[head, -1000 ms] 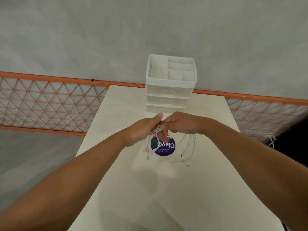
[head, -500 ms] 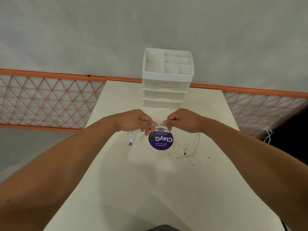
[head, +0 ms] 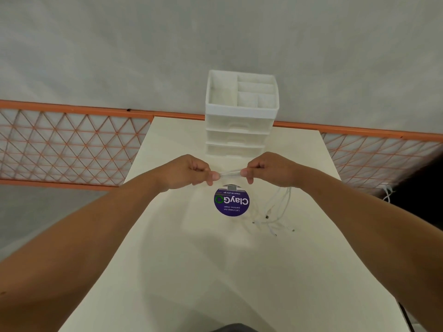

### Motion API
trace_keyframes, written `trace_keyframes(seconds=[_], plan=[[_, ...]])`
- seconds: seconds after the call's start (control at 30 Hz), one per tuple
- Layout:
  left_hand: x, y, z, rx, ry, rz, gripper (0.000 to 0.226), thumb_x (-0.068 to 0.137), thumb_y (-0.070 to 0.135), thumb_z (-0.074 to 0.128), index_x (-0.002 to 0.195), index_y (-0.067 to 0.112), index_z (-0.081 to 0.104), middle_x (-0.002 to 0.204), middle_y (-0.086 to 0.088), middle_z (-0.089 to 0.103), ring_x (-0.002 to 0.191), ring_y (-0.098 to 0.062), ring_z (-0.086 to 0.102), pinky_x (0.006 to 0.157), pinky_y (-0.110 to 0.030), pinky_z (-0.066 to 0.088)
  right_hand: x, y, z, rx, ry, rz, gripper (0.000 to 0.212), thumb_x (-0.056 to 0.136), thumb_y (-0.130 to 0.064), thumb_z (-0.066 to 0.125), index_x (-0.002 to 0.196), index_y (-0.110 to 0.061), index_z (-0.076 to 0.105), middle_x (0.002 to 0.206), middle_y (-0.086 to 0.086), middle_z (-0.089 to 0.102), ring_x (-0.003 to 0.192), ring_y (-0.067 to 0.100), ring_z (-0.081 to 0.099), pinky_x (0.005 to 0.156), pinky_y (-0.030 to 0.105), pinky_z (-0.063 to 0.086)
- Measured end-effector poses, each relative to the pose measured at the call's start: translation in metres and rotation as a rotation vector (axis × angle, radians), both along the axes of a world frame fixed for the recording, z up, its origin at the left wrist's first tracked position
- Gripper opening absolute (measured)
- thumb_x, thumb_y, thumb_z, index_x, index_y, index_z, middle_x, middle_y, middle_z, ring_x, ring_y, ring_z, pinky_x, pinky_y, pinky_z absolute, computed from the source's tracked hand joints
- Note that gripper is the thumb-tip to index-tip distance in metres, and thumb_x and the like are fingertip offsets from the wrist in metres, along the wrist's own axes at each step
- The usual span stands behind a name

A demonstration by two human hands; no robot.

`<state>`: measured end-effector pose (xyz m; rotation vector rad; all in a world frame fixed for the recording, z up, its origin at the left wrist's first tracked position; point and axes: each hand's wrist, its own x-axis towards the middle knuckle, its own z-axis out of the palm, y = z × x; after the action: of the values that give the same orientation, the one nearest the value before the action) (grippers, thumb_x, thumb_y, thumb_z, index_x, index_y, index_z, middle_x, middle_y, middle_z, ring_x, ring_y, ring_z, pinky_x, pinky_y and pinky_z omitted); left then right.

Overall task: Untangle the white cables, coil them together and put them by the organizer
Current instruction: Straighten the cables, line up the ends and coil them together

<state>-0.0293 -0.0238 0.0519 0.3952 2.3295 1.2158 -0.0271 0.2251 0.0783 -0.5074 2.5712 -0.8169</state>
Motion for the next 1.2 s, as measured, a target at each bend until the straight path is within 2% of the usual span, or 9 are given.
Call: trace_keyframes(seconds=[0.1, 0.2, 0.3, 0.5, 0.57, 0.63, 0.7, 1.03, 1.2], plan=[[0.002, -0.005, 0.002, -0.028, -0.084, -0.056, 0.018, 0.092, 0.033, 0.063, 0.088, 0.027, 0.078, 0.073, 0.005, 0.065, 0.072, -0.004, 0.053, 0.074, -0.017, 0.040, -0.001, 0.004, 0.000, 0.020, 0.002, 0.012, 0.037, 0.093, -0.041, 0.055, 0.073, -0.013, 0.070, 0.058, 0.001, 0.041, 0.060, 0.014, 0.036, 0.059, 0.025, 0.029], [0.000, -0.010, 0.002, -0.118, -0.085, -0.098, 0.024, 0.091, 0.032, 0.065, 0.072, 0.039, 0.077, 0.094, 0.001, 0.075, 0.090, -0.012, 0.059, 0.092, -0.030, 0.046, -0.001, 0.006, -0.002, 0.031, -0.014, 0.015, 0.037, 0.093, -0.041, 0.055, 0.072, -0.015, 0.070, 0.056, -0.001, 0.039, 0.060, 0.015, 0.036, 0.057, 0.023, 0.028], [-0.004, -0.014, 0.003, -0.216, -0.021, -0.048, 0.015, 0.083, 0.049, 0.069, 0.073, 0.040, 0.077, 0.080, 0.007, 0.074, 0.095, -0.012, 0.060, 0.100, -0.037, 0.041, -0.001, 0.006, -0.003, 0.009, -0.019, 0.003, 0.037, 0.093, -0.040, 0.055, 0.073, -0.012, 0.070, 0.054, -0.003, 0.037, 0.055, 0.010, 0.034, 0.054, 0.019, 0.027], [-0.005, -0.020, 0.001, -0.299, 0.116, 0.066, 0.031, 0.084, 0.059, 0.061, 0.077, 0.033, 0.077, 0.074, 0.029, 0.070, 0.091, -0.003, 0.056, 0.101, -0.036, 0.030, -0.004, 0.006, 0.002, -0.050, -0.036, -0.052, 0.037, 0.093, -0.036, 0.056, 0.075, -0.007, 0.069, 0.037, -0.014, 0.039, 0.040, 0.001, 0.037, 0.045, 0.008, 0.029], [-0.006, -0.024, 0.002, -0.244, 0.081, 0.079, 0.034, 0.087, 0.052, 0.061, 0.073, 0.024, 0.075, 0.081, 0.036, 0.068, 0.081, -0.008, 0.054, 0.088, -0.028, 0.035, -0.004, 0.006, 0.001, -0.055, -0.033, -0.060, 0.038, 0.094, -0.036, 0.056, 0.074, -0.007, 0.068, 0.037, -0.015, 0.039, 0.040, 0.001, 0.038, 0.048, 0.010, 0.030], [-0.006, -0.027, 0.002, -0.173, 0.039, 0.062, 0.033, 0.091, 0.044, 0.061, 0.070, 0.021, 0.072, 0.086, 0.023, 0.068, 0.069, -0.012, 0.044, 0.065, -0.019, 0.036, -0.004, 0.005, -0.001, -0.045, -0.029, -0.061, 0.038, 0.095, -0.035, 0.054, 0.074, -0.007, 0.068, 0.035, -0.017, 0.041, 0.039, -0.001, 0.040, 0.047, 0.010, 0.031], [-0.007, -0.029, 0.003, -0.159, 0.030, 0.045, 0.030, 0.094, 0.036, 0.060, 0.071, 0.021, 0.071, 0.095, 0.007, 0.067, 0.065, -0.011, 0.041, 0.057, -0.016, 0.035, -0.004, 0.003, -0.004, -0.035, -0.019, -0.063, 0.039, 0.095, -0.037, 0.053, 0.074, -0.008, 0.068, 0.035, -0.017, 0.040, 0.038, 0.001, 0.038, 0.045, 0.010, 0.030], [-0.013, -0.033, -0.008, -0.275, 0.122, -0.024, 0.013, 0.098, 0.026, 0.055, 0.089, 0.024, 0.065, 0.095, 0.007, 0.067, 0.086, -0.013, 0.058, 0.070, -0.021, 0.042, -0.006, 0.003, -0.011, -0.025, -0.005, -0.059, 0.040, 0.094, -0.041, 0.053, 0.074, -0.010, 0.069, 0.041, -0.011, 0.036, 0.041, 0.005, 0.033, 0.048, 0.013, 0.028], [-0.006, -0.036, -0.003, -0.060, -0.032, -0.093, 0.011, 0.097, 0.022, 0.057, 0.094, 0.015, 0.065, 0.086, 0.004, 0.067, 0.079, -0.008, 0.060, 0.077, -0.024, 0.046, -0.009, 0.013, -0.004, -0.038, 0.009, -0.089, 0.040, 0.094, -0.040, 0.054, 0.074, -0.008, 0.068, 0.047, -0.009, 0.033, 0.040, 0.005, 0.031, 0.048, 0.015, 0.027]])
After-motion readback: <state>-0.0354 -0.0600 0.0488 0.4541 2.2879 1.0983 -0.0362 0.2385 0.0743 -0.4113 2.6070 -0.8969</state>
